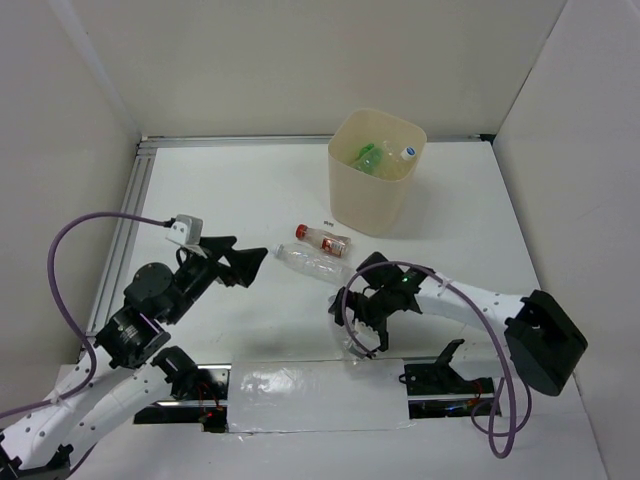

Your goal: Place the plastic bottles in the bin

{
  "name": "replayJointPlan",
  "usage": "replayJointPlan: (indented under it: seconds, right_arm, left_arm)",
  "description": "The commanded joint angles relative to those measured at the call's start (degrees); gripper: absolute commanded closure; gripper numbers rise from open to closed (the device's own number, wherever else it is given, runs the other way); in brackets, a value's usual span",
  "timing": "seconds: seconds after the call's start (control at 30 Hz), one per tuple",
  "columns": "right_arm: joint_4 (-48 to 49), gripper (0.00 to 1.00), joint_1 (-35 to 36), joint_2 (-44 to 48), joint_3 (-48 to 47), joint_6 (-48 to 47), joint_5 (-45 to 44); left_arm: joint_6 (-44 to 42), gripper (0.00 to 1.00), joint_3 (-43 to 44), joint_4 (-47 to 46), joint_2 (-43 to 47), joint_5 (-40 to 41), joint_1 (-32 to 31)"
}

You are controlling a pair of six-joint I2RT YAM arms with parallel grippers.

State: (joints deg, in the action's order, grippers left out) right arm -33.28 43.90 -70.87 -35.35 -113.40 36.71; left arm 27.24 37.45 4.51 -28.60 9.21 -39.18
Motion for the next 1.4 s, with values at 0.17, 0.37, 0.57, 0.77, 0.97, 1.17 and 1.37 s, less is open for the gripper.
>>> replayJointPlan:
  seconds: [0.17, 0.37, 0.57, 0.77, 0.97, 1.17, 1.37]
  right_arm:
    - [-3.0, 0.10, 7.6, -8.2, -4.2, -16.6, -5.5]
    - [-13.4, 0.55, 6.3, -10.7, -12.0, -12.5, 1.2]
    - [-2.4, 0.75, 5.8, -4.1, -28.7, 25.7, 8.6]
    - [7.9, 0.74, 2.9, -4.3, -46.0, 58.9, -2.8]
    - [16.1, 0.67, -11.7, -10.2, -59.0, 79.3, -8.7]
    - [15.1, 0.55, -31.2, -22.7, -68.4, 93.4, -0.2]
    - [12.3, 0.39, -37.9, -34.2, -76.9, 101.1, 9.7]
  left_arm:
    - [8.0, 0.00, -2.7, 5.5, 4.0, 2.1, -0.3]
    - [12.6, 0.00, -5.0, 6.6, 4.5, 1.6, -0.3]
    - [20.6, 0.00, -7.9, 7.9, 2.8, 5.1, -0.3]
    - [28.4, 0.00, -10.8, 4.1, 0.1, 7.4, -0.3]
    - [42.6, 0.00, -11.4, -1.6, -9.7, 6.8, -0.3]
    - [45.0, 0.00, -6.7, -8.3, -24.0, 6.3, -0.3]
    - [45.0, 0.00, 0.7, -8.1, -36.2, 8.0, -0.3]
